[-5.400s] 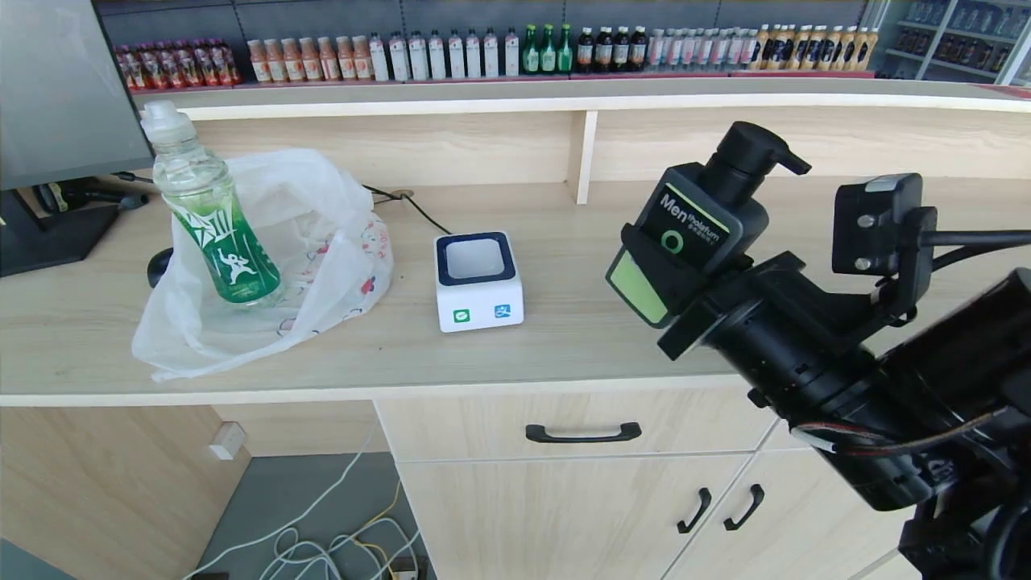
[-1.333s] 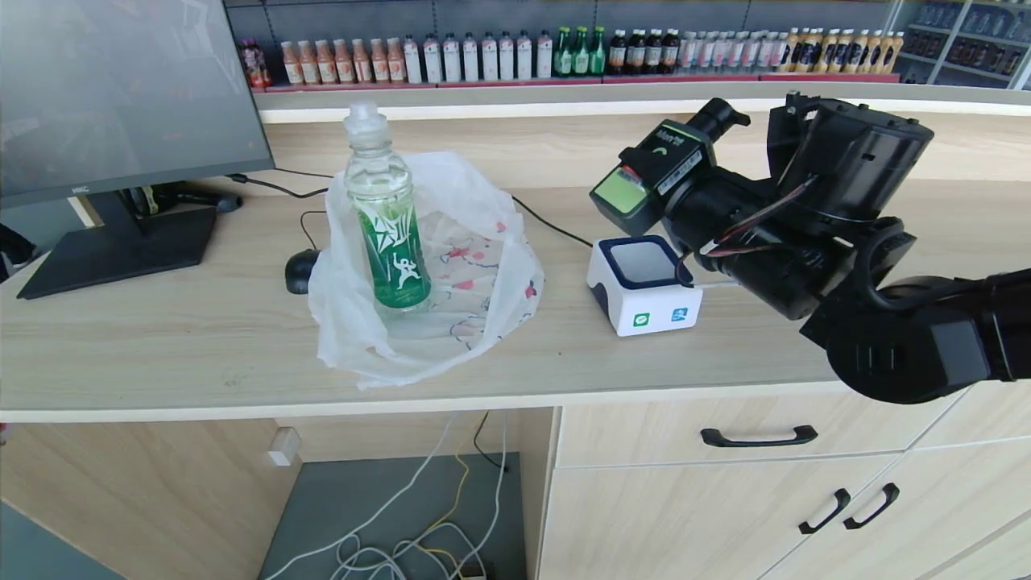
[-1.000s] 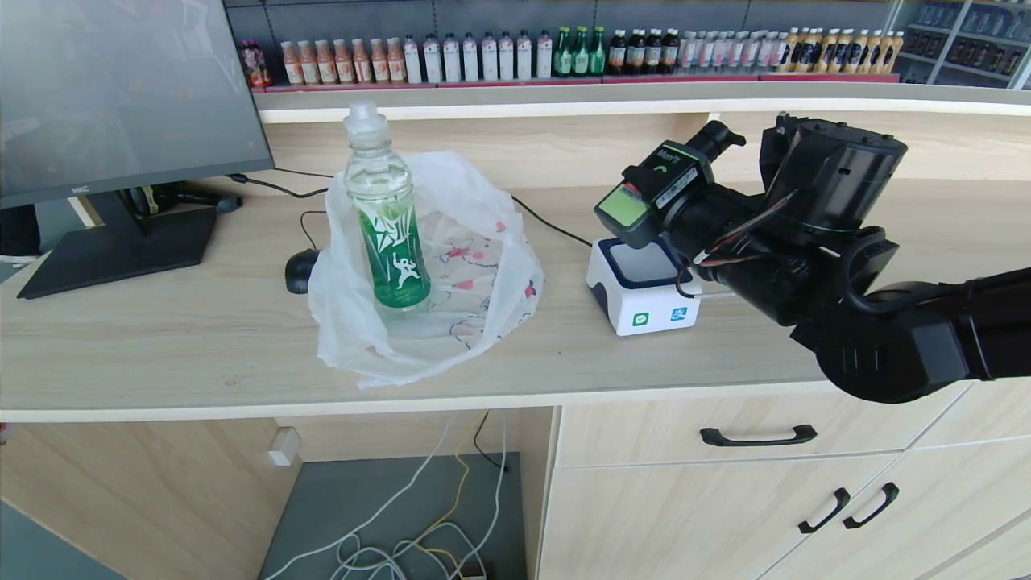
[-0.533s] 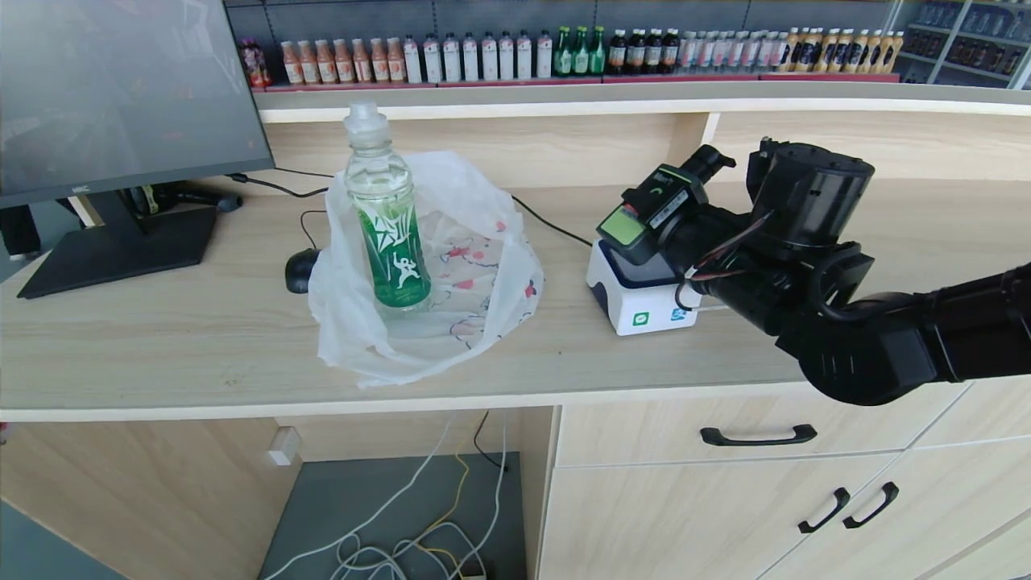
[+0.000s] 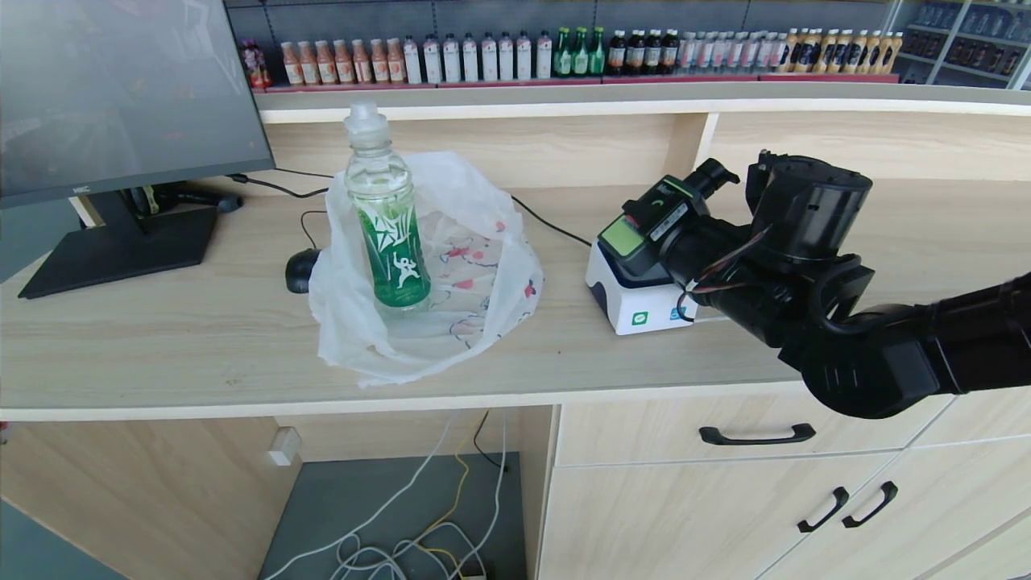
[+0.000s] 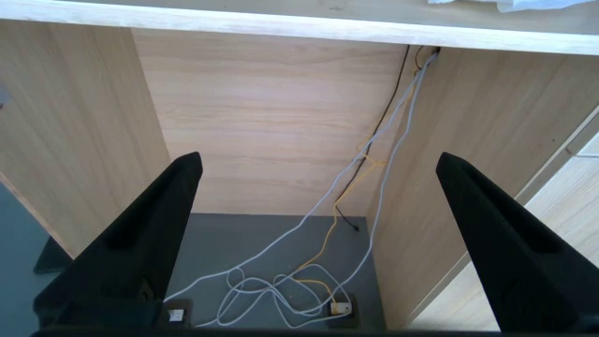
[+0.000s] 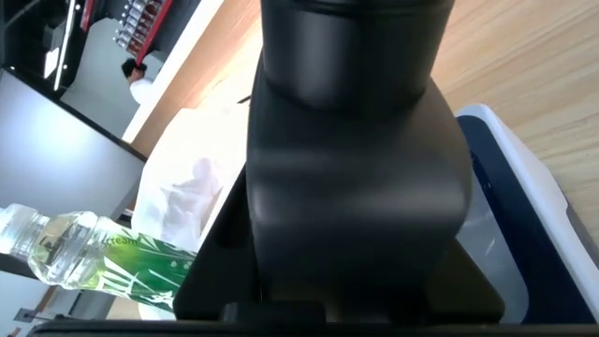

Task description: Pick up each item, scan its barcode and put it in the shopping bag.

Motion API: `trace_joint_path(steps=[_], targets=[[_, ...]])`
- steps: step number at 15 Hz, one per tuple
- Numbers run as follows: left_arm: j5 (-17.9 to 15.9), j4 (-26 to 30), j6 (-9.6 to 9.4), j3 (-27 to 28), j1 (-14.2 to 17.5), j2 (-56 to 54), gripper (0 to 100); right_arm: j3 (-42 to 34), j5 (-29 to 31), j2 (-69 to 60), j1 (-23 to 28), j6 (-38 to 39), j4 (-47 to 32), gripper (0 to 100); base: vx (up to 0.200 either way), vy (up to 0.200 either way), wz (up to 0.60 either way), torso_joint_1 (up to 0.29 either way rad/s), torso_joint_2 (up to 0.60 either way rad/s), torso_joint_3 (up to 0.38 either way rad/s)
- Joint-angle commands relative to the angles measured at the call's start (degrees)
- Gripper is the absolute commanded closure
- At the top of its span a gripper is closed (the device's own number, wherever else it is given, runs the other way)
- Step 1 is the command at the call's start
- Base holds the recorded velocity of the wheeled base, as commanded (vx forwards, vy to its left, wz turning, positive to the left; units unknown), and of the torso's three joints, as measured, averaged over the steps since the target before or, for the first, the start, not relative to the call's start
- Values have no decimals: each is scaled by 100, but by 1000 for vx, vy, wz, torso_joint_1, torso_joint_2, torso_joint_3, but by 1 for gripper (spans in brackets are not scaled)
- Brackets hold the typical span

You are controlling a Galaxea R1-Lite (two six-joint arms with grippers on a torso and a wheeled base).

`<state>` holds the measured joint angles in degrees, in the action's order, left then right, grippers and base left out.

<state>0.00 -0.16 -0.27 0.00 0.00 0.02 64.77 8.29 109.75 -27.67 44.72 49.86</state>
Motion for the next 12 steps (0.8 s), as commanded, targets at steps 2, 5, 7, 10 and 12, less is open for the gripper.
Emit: trace_joint_path(steps=[2,5,7,10,12], targets=[[0,-2,0,0,0,-2,0,-17,6,-6,-1,2,-29,100,0,0,0,0,0,0],[0,-2,0,0,0,-2,0,-26,6,-15,-1,2,-29,100,0,0,0,0,0,0],[0,-2,0,0,0,-2,0,-26,6,-24,-1,2,-20,100,0,0,0,0,0,0],[0,-2,0,0,0,-2,0,-26,6,-24,-10,2,-20,100,0,0,0,0,0,0],[0,-2,0,0,0,-2,0,-26,6,-24,-1,2,-20,100,0,0,0,0,0,0]])
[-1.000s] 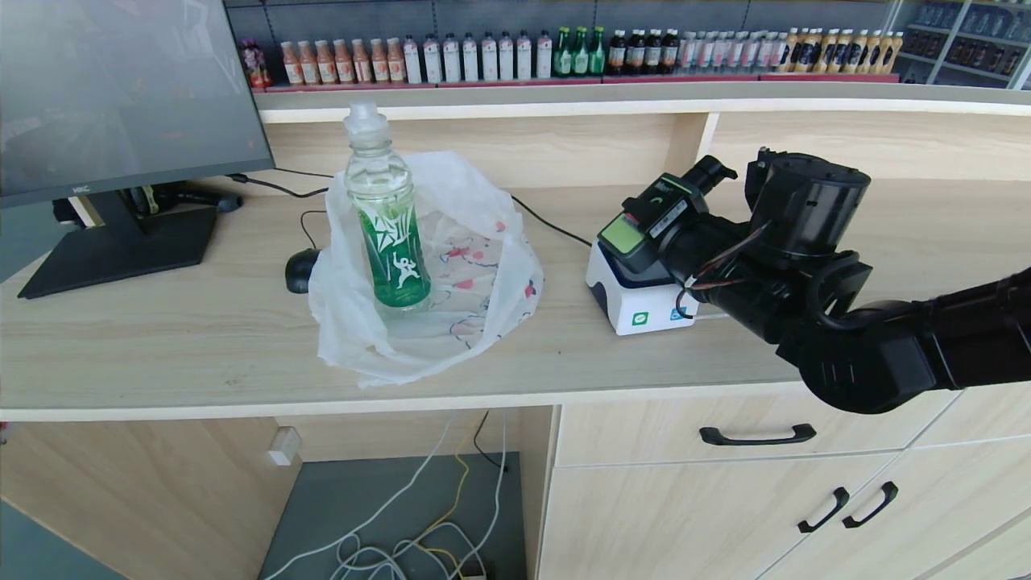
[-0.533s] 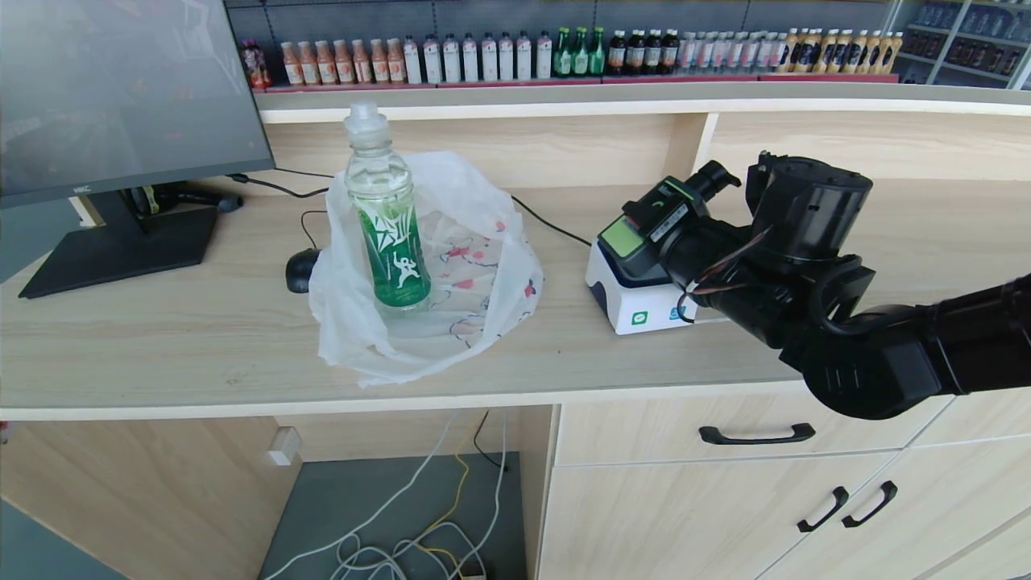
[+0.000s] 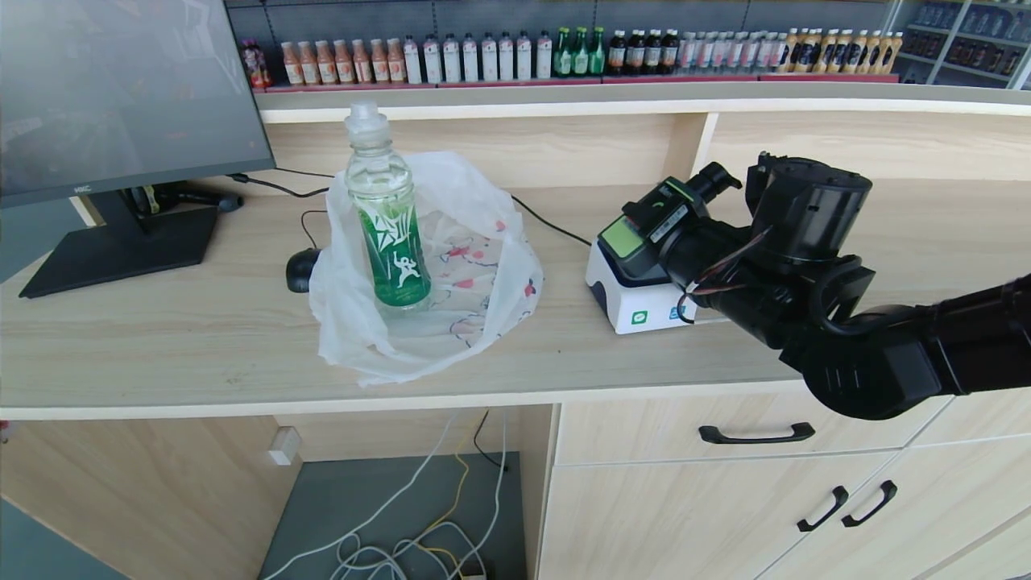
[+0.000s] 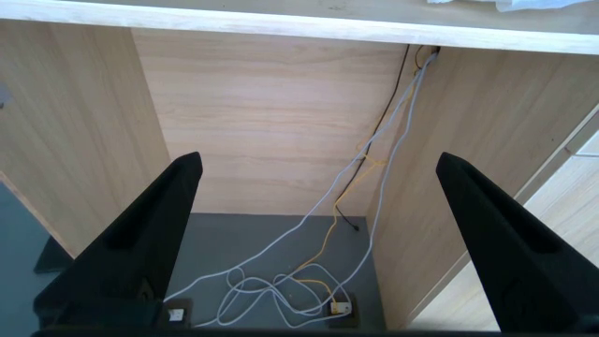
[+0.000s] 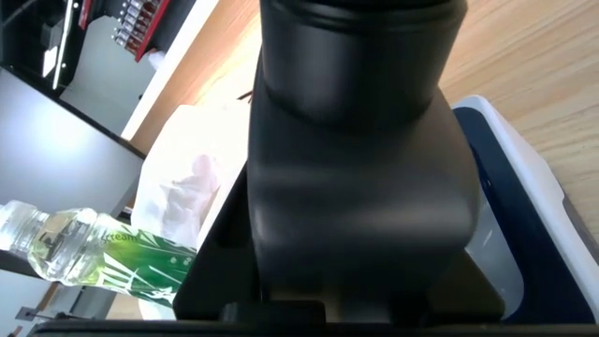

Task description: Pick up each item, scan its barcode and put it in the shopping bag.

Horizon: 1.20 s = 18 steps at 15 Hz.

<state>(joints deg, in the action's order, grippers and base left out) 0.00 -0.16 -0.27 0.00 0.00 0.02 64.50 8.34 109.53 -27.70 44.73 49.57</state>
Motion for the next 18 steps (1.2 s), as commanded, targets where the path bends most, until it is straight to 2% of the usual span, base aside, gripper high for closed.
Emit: trace_joint_path(steps=[1,10,16,18], targets=[[0,-2,0,0,0,-2,0,1,1,-11,1,1,0,100,0,0,0,0,0,0],[0,-2,0,0,0,-2,0,1,1,-134,-8,-131,0,100,0,0,0,0,0,0],[0,-2,0,0,0,-2,0,-87,10,-468,-43,-746,0,100,0,0,0,0,0,0],[0,-2,0,0,0,-2,0,-333,151,-740,-60,-1361,18,100,0,0,0,0,0,0]])
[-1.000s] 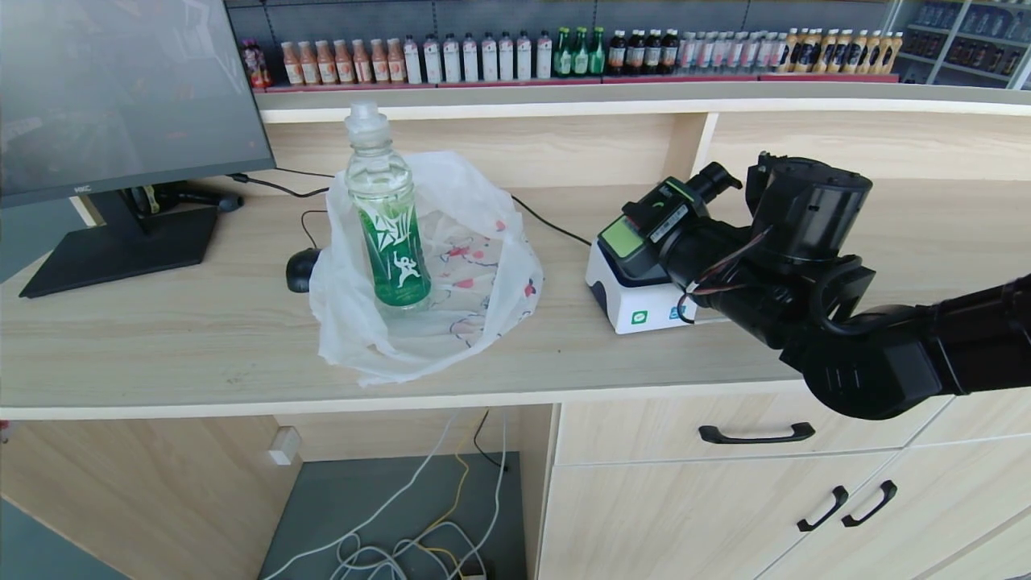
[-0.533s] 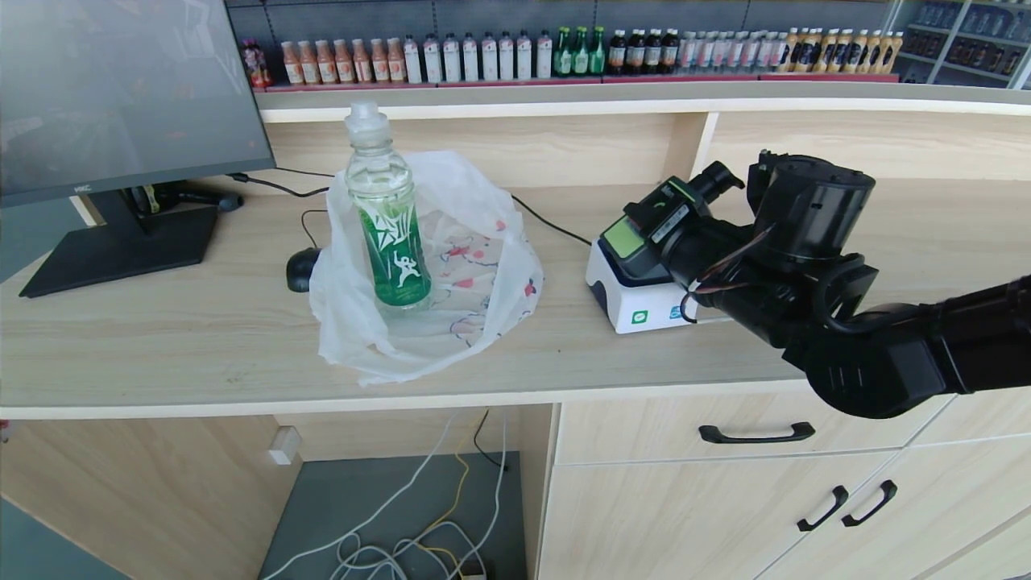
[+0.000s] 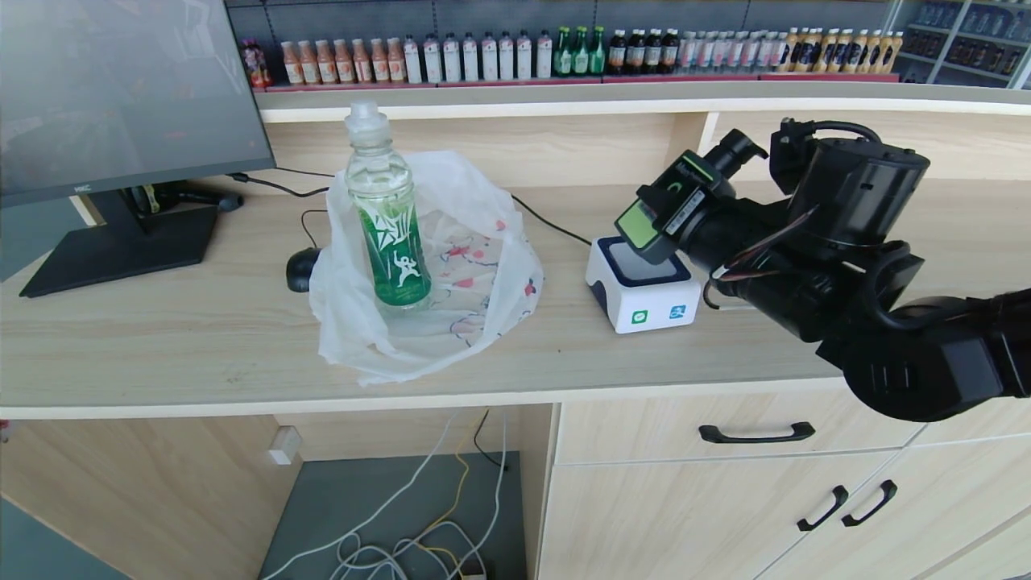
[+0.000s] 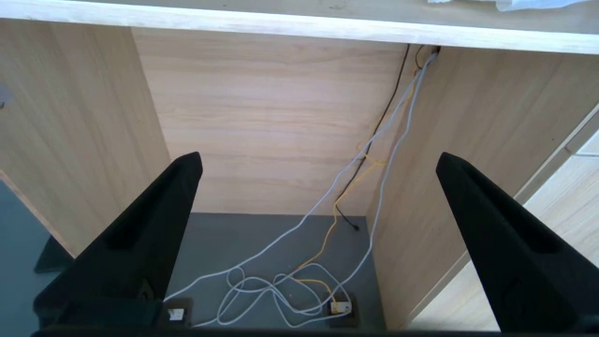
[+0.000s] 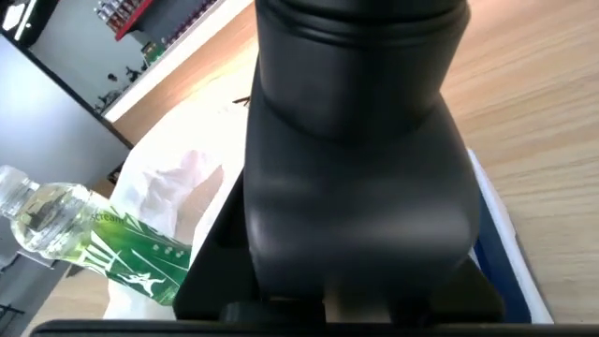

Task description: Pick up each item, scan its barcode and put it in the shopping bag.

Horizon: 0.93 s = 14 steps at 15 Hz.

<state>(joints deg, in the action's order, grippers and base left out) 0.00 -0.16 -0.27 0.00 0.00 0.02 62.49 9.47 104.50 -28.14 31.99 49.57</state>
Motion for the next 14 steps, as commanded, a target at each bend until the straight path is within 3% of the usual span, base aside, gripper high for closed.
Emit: trace_joint_path(steps=[1,4,5,7,10,14], targets=[[0,-2,0,0,0,-2,0,-264,72,-369,-43,-351,71,100,0,0,0,0,0,0],[0,-2,0,0,0,-2,0,-756,28,-562,-96,-1388,862,100,0,0,0,0,0,0],[0,-2,0,0,0,-2,0,-1099,-218,-527,-96,-2135,1705,100,0,0,0,0,0,0],[0,-2,0,0,0,-2,0,-1810,-692,-501,-96,-2900,2690,100,0,0,0,0,0,0],[0,-2,-8,0,0,-2,0,-2065,-1053,-202,-113,-3621,3797,100,0,0,0,0,0,0],[0,-2,0,0,0,-2,0,-1810,-1387,106,-60,-3946,3982,100,0,0,0,0,0,0]])
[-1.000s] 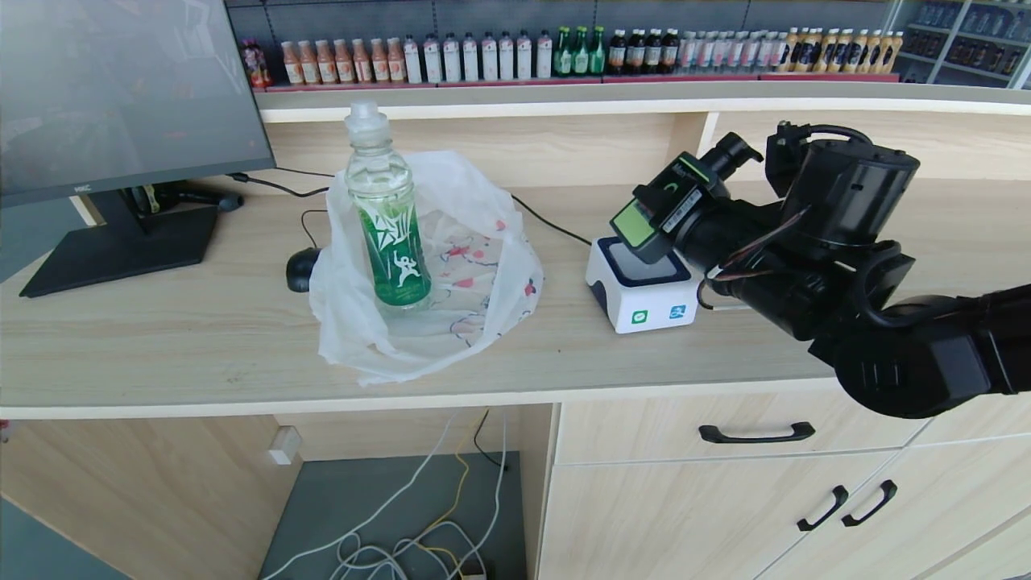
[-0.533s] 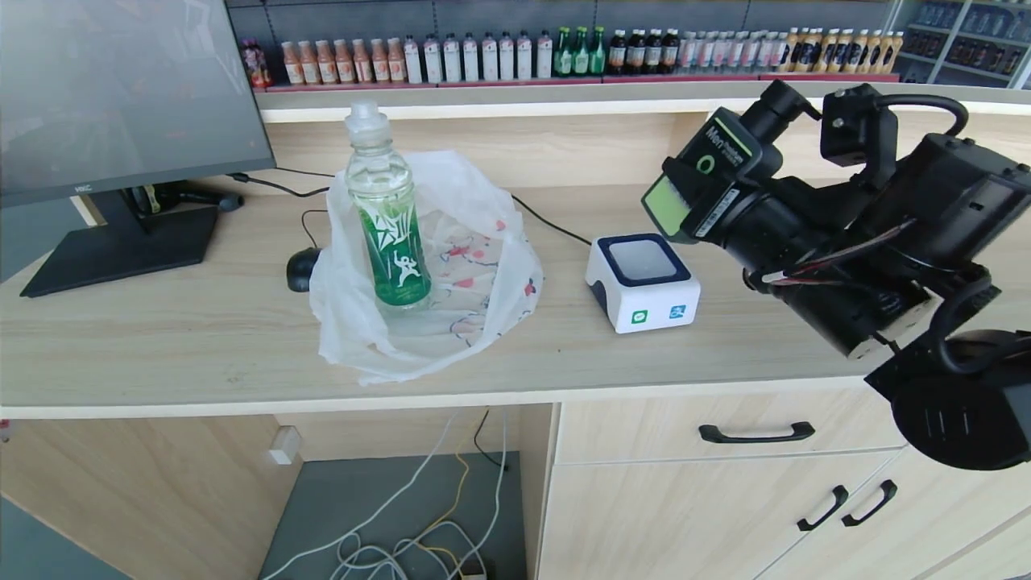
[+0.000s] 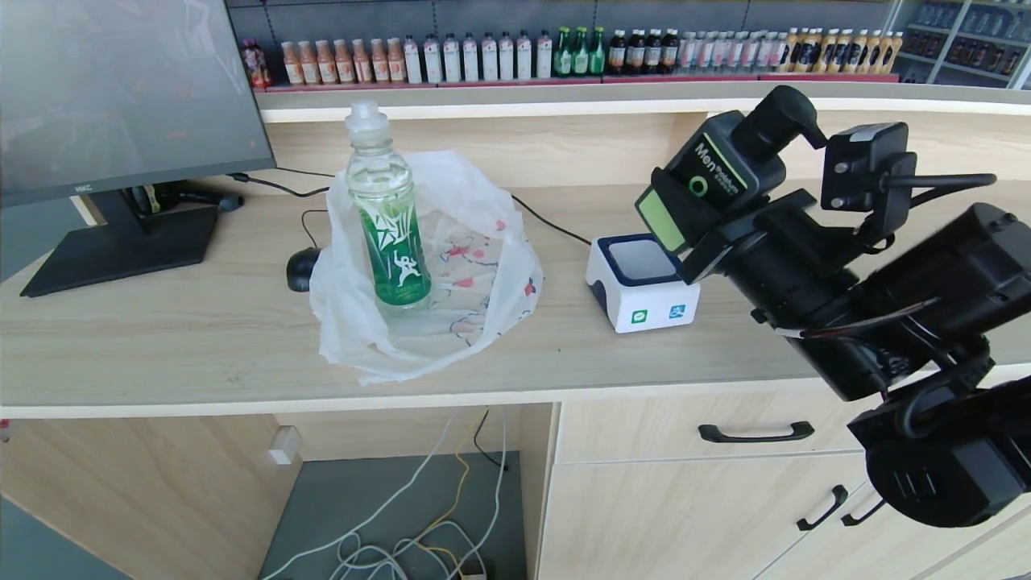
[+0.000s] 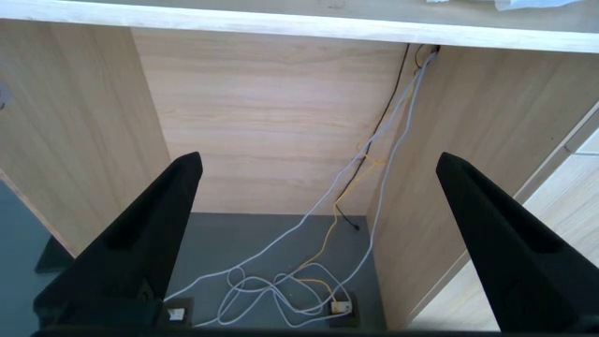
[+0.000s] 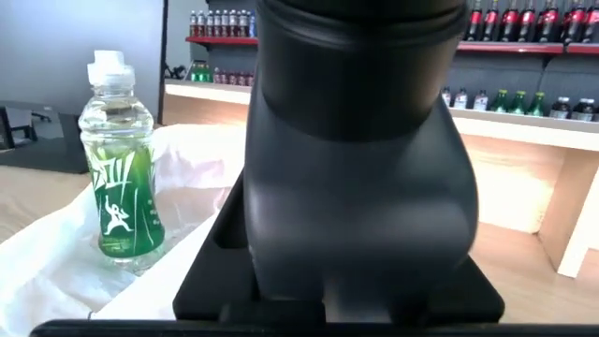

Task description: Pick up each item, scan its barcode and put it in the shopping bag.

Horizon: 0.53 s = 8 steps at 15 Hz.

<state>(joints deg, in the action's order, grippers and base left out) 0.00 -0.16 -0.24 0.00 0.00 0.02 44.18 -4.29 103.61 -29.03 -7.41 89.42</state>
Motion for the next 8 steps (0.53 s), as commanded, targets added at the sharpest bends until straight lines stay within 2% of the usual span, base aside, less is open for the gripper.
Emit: trace_joint_path(steps=[1,6,8], targets=[[0,-2,7,0,0,-2,0,-6,-10,221,29,-41,-3,100,0,0,0,0,0,0],[0,-2,7,0,0,-2,0,3,-10,353,11,-120,-3,100,0,0,0,0,0,0],[0,-2,-2,0,0,-2,0,65,-10,379,20,-111,-3,100,0,200,0,2,-2,0]])
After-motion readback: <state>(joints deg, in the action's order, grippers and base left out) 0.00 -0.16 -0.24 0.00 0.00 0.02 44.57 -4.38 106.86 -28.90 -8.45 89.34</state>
